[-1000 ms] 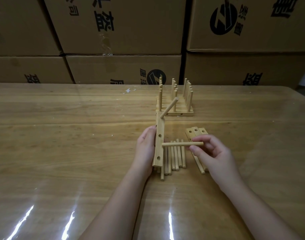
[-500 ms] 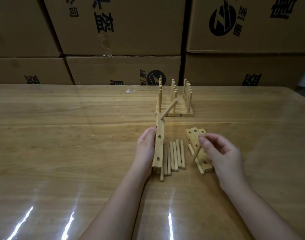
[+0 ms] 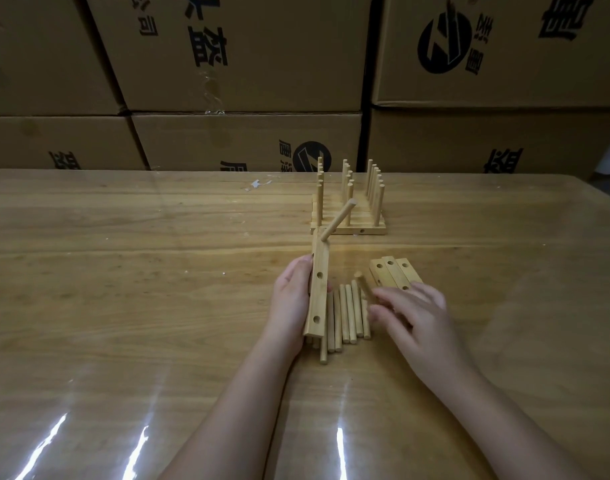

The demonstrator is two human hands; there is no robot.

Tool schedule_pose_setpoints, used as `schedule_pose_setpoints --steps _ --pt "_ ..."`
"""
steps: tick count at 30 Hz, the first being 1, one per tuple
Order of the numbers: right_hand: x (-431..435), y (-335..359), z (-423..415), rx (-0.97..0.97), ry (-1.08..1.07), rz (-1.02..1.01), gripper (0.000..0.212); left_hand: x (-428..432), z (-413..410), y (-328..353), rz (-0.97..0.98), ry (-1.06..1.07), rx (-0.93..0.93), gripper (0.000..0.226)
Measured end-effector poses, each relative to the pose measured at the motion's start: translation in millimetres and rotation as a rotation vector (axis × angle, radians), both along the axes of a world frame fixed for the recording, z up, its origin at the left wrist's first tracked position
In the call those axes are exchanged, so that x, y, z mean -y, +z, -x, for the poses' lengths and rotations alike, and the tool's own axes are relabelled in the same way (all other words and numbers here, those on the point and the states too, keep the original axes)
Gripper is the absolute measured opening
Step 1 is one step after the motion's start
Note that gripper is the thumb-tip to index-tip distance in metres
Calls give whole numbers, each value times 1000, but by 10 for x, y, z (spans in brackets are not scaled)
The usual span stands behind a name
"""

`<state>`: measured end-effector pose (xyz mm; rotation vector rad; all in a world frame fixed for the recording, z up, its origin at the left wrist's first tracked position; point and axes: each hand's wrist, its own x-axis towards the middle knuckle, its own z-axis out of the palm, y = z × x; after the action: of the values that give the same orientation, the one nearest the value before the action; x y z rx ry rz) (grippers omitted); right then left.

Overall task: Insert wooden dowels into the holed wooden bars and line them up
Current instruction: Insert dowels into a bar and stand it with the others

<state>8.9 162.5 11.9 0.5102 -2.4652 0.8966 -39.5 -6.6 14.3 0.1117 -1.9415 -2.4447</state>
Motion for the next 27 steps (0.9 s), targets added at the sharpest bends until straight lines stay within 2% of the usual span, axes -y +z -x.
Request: schedule_pose_setpoints --steps 4,9,20,27 --pt "-5 55 -9 -167 -37 -64 30 8 -4 -2 3 -8 -12 28" --pt "-7 58 -3 -222 -71 -51 28 5 -2 -13 36 -27 -15 27" --pt "10 17 11 -170 -77 -55 34 -18 -27 -19 77 -116 -103 25" --pt "19 -13 20 -101 -94 -59 39 -37 -7 -54 148 -125 -167 37"
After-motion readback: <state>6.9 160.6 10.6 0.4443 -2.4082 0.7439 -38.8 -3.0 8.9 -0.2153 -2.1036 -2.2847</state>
